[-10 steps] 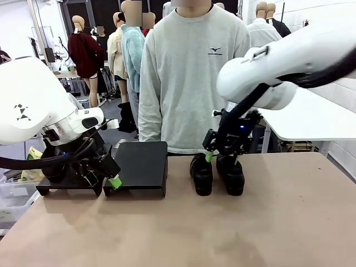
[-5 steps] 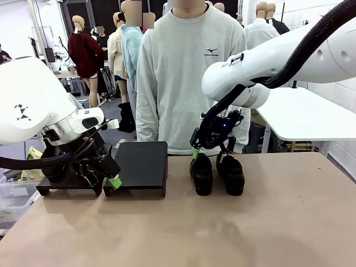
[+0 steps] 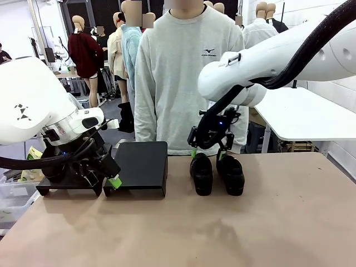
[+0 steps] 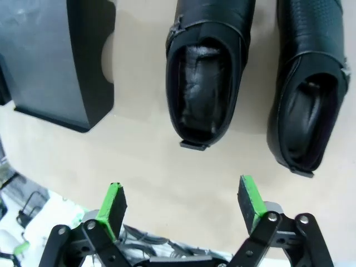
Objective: Organize the shoes by placing them on the stand.
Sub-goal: Pick up one Shoe and place it in the middle of the table.
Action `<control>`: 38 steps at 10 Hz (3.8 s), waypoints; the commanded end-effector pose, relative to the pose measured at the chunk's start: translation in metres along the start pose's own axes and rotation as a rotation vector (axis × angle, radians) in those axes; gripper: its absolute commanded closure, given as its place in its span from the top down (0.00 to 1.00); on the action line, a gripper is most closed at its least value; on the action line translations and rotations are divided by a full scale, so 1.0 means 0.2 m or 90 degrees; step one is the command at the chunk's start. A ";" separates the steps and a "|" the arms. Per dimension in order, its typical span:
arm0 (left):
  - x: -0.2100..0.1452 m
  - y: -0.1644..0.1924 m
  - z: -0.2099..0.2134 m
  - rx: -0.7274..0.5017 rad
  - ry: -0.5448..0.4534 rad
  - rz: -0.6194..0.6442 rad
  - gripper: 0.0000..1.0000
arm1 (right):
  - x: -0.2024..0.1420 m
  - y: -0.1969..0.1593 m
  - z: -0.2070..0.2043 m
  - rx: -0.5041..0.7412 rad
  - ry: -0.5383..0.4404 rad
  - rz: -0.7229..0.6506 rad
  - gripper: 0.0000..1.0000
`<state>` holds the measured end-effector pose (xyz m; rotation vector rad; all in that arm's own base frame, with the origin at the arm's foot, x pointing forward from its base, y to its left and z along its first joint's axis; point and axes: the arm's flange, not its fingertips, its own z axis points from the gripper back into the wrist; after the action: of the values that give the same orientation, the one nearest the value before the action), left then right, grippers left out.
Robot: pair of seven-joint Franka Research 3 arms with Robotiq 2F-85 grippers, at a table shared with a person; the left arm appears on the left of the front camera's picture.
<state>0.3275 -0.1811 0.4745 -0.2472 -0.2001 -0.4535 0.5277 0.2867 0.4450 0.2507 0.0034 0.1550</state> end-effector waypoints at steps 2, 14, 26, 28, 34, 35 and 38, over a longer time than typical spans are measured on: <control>0.00 0.01 0.00 -0.003 0.000 0.003 1.00 | 0.16 0.21 -0.09 -0.080 -0.017 -0.049 1.00; 0.00 0.01 0.00 -0.003 0.000 0.003 1.00 | 0.36 0.24 -0.54 -0.121 0.033 -0.105 1.00; 0.00 0.01 0.00 -0.003 0.000 0.003 1.00 | 0.36 0.22 -0.55 -0.155 0.064 -0.129 0.00; 0.00 0.01 0.00 -0.003 0.000 0.003 1.00 | 0.30 0.24 -0.45 -0.156 0.055 -0.155 0.00; 0.00 0.01 0.00 -0.003 0.000 0.003 1.00 | -0.40 0.60 0.09 -0.240 -0.054 -0.173 0.00; 0.00 0.01 0.00 -0.003 0.000 0.003 1.00 | -0.54 0.66 0.11 -0.238 -0.056 -0.170 0.00; 0.00 0.01 0.00 -0.003 0.000 0.003 1.00 | -0.42 0.68 0.16 -0.221 -0.039 -0.157 0.00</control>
<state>0.3277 -0.1813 0.4749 -0.2468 -0.2009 -0.4536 0.4003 0.3999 0.5054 -0.1045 -0.0510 -0.0797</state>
